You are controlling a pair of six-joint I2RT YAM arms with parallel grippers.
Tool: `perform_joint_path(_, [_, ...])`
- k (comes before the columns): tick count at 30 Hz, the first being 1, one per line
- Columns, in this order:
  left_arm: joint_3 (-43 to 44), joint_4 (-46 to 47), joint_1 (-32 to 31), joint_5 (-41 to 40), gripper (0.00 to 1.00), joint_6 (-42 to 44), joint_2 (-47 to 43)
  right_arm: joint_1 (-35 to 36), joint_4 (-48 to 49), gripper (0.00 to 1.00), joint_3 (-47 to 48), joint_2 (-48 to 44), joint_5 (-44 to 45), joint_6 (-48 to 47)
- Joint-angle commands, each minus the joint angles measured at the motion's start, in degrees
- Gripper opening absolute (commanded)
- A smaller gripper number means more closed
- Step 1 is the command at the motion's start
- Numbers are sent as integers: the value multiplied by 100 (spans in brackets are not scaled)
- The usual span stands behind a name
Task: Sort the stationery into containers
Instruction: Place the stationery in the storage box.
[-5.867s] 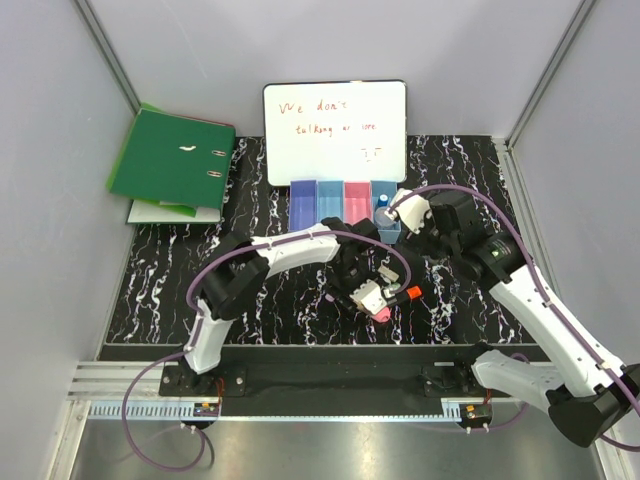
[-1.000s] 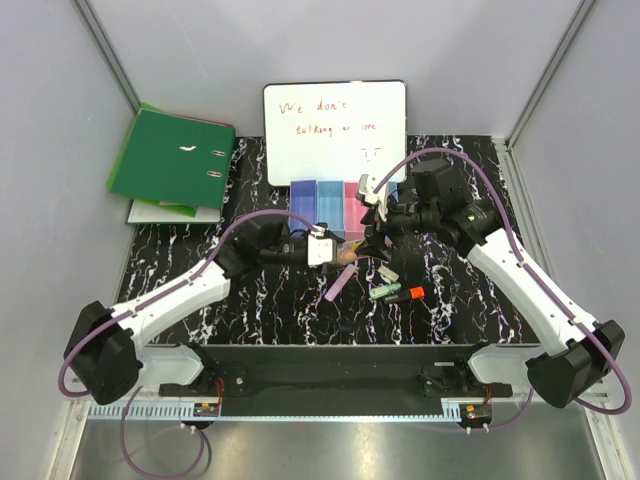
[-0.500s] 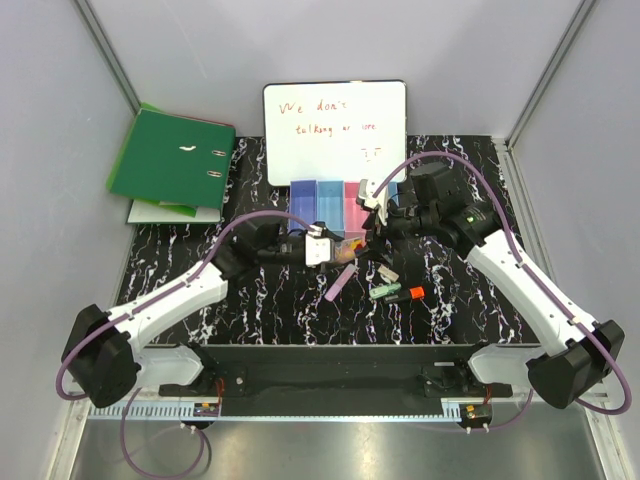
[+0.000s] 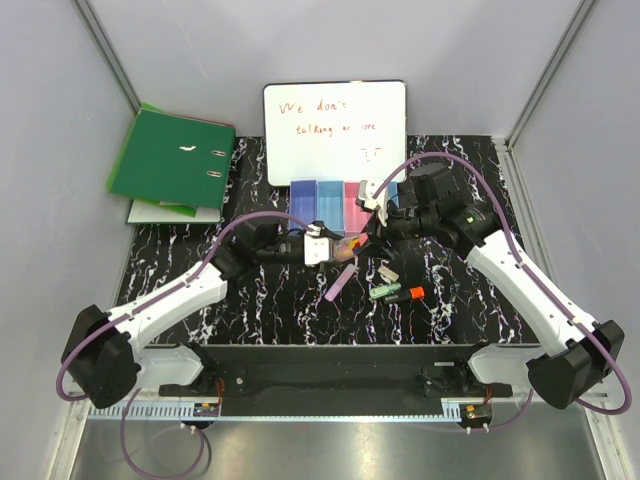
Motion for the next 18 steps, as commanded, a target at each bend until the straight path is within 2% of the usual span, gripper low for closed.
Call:
perform_joint_path(1, [105, 618, 26, 97, 0, -11, -57, 13, 216, 29, 3, -101, 38, 79])
perform_joint_path(4, [158, 574, 26, 132, 0, 51, 57, 13, 234, 10, 46, -75, 38, 123])
perform_joint_path(5, [176, 574, 26, 132, 0, 68, 101, 13, 243, 0, 55, -58, 46, 149])
perform_joint_path(10, [334, 855, 25, -8, 1, 112, 488, 22, 234, 0, 169, -14, 38, 255])
perform_joint_path(14, [553, 996, 26, -254, 14, 322, 874, 66, 199, 0, 178, 4, 82, 246])
perform_joint_path(18, [756, 1075, 26, -430, 46, 393, 1165, 101, 199, 0, 143, -14, 90, 246])
